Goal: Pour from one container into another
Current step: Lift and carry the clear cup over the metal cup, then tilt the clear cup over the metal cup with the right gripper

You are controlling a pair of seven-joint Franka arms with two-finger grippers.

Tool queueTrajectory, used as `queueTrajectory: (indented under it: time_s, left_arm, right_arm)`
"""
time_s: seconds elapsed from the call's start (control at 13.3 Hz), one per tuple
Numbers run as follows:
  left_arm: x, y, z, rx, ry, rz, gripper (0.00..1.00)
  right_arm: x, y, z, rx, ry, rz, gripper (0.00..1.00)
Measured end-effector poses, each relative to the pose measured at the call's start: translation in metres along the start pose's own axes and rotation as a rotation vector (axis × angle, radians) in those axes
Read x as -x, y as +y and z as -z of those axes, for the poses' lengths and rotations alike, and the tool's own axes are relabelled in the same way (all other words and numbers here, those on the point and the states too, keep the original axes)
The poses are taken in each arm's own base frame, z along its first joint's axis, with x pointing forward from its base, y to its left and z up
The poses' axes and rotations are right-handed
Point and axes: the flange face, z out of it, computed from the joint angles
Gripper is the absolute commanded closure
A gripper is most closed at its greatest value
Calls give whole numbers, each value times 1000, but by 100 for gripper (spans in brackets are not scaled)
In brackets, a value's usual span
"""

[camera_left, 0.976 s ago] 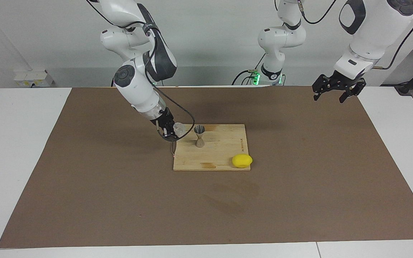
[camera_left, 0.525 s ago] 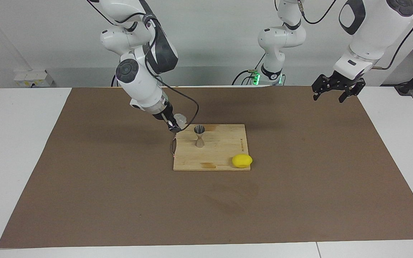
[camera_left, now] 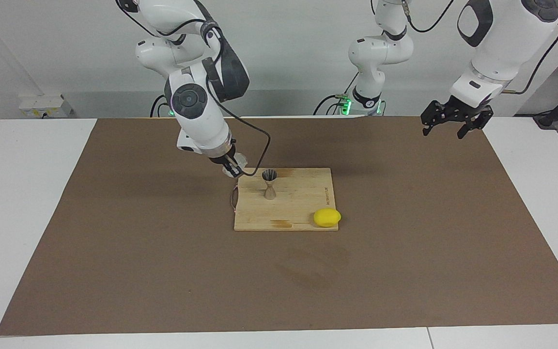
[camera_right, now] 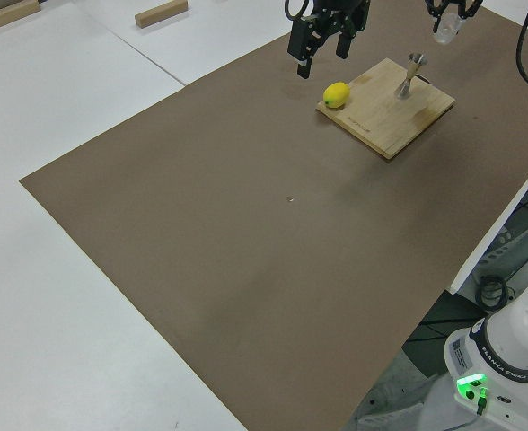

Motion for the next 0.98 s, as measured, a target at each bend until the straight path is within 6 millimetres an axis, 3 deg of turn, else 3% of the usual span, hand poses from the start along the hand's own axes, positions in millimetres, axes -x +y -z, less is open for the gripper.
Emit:
queueTrajectory:
  time_s: [0.45, 0.75, 0.98]
  left_arm:
    - [0, 5, 0, -1, 1, -9, 0]
    - [-9, 13, -2, 1, -2, -28, 0]
    - [-16, 13, 3, 5, -9, -30, 0]
  right_arm:
    - [2, -25, -5, 71, 0, 30, 100]
    - [24, -36, -19, 144, 57, 96, 100]
    - [40, -48, -19, 189, 105, 143, 100]
